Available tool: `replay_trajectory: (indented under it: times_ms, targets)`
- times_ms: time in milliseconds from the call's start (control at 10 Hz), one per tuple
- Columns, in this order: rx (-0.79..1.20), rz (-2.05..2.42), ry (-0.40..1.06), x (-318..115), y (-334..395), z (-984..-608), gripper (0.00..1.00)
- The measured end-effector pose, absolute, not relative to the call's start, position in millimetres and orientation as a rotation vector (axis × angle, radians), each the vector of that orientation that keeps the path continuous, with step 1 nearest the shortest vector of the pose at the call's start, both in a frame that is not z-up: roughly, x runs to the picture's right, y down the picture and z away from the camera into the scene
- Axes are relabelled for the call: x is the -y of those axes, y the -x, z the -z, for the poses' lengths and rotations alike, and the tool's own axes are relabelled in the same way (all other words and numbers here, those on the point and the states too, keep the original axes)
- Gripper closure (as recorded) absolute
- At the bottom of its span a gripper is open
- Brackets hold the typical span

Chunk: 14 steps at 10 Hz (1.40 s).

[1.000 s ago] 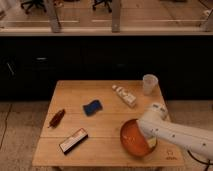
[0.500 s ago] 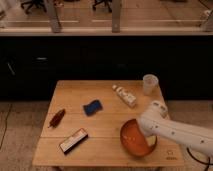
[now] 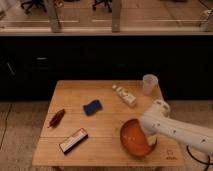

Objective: Pick up the ceramic bowl

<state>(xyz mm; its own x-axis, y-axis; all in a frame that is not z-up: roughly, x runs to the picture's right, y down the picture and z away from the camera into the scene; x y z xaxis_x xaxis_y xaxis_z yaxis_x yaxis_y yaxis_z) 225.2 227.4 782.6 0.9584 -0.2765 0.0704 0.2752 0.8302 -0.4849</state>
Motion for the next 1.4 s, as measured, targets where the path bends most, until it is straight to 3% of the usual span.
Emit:
replay_trajectory:
  times_ms: [1400]
  targets:
    - [0.036, 0.182, 0.529, -233, -235, -802, 0.2]
